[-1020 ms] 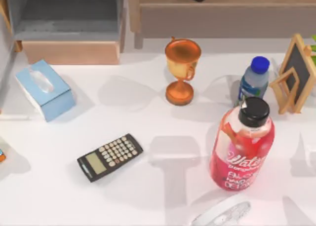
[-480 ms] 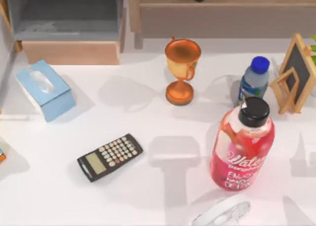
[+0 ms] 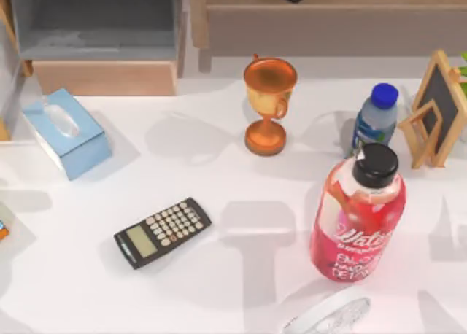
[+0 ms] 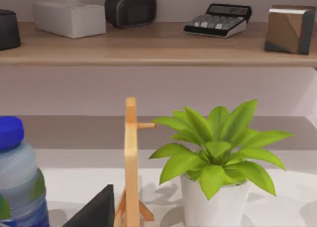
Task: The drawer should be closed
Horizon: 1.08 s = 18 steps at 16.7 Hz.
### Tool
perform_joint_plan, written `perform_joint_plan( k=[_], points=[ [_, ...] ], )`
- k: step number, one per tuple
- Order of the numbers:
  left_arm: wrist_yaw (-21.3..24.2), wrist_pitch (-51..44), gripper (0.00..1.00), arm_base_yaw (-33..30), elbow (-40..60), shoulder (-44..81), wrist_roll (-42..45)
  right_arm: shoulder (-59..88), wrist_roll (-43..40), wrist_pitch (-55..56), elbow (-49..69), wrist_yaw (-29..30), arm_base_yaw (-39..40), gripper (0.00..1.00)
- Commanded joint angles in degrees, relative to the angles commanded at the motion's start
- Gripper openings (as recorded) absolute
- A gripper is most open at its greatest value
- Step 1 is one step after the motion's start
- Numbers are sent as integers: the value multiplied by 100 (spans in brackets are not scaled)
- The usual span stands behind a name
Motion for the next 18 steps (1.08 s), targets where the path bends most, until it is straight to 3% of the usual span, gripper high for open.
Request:
perform_joint_plan(
  k=[7, 14, 18],
  points=[
    [-110, -147, 0, -82, 197, 105, -5, 0, 0, 0, 0, 0, 0, 100],
    [-535, -800, 0, -519, 1410, 638, -32, 0, 0, 0, 0, 0, 0, 100],
    [-580, -872, 0, -565, 1520, 687, -39, 0, 0, 0, 0, 0, 0, 100]
  ],
)
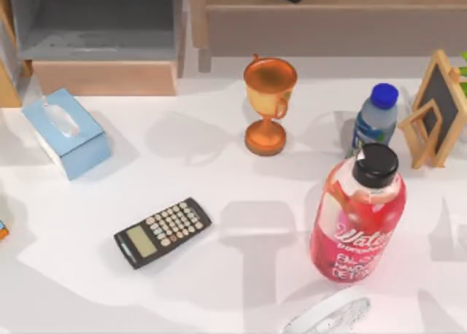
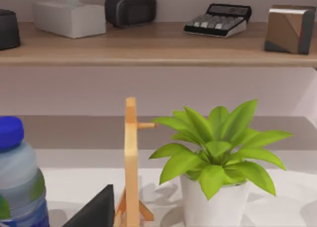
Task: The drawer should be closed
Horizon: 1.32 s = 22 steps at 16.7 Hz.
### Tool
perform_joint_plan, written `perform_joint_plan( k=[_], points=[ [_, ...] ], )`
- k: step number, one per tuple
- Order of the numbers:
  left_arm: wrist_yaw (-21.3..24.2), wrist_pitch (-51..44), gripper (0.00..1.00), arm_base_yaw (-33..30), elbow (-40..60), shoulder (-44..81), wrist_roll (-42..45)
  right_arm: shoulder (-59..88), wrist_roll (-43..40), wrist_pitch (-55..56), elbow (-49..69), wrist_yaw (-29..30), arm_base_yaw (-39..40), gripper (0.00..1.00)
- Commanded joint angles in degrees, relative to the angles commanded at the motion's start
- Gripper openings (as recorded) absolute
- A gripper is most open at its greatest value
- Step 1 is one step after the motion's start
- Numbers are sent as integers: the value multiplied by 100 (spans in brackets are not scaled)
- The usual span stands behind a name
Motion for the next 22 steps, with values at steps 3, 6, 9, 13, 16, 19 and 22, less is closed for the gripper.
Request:
perform_joint_plan(
  k=[3, 6, 9, 13, 16, 19, 22],
  points=[
    [-12, -48, 0, 7, 66, 43, 7, 0, 0, 0, 0, 0, 0, 100],
    [-130, -315, 0, -119, 607, 299, 12, 0, 0, 0, 0, 0, 0, 100],
    [-284, -665, 0, -279, 1284, 593, -5, 0, 0, 0, 0, 0, 0, 100],
    [-371, -858, 0, -366, 1585, 732, -26, 0, 0, 0, 0, 0, 0, 100],
    [-371, -858, 8, -366, 1585, 732, -26, 0, 0, 0, 0, 0, 0, 100],
    [-371, -858, 30, -366, 1585, 732, -26, 0, 0, 0, 0, 0, 0, 100],
    [-371, -858, 53, -366, 1585, 732, -26, 0, 0, 0, 0, 0, 0, 100]
  ],
)
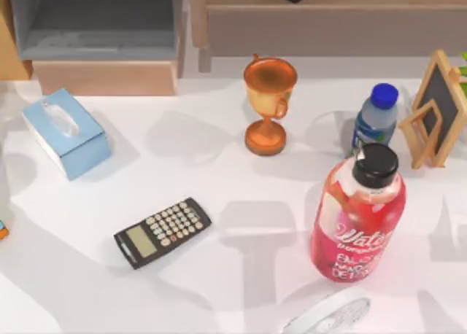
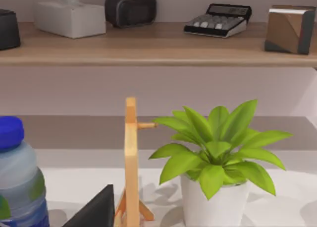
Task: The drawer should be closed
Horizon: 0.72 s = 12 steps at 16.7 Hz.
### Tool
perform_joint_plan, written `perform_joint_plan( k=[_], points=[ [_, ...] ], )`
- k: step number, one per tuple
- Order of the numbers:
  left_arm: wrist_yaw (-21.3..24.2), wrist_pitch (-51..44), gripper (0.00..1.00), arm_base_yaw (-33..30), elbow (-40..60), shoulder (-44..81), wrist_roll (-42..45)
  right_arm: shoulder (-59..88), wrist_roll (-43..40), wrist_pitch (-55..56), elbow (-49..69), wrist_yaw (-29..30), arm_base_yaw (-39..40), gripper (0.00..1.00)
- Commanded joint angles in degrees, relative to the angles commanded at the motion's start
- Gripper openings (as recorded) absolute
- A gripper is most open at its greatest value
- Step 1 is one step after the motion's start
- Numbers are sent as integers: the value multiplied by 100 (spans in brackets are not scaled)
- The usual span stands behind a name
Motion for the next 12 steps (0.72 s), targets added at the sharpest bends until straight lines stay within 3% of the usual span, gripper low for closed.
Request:
perform_joint_plan(
  k=[6, 12],
  points=[
    [0, 0, 98, 0, 0, 0, 0, 0, 0, 0, 0, 0, 0, 100],
    [0, 0, 100, 0, 0, 0, 0, 0, 0, 0, 0, 0, 0, 100]
  ],
)
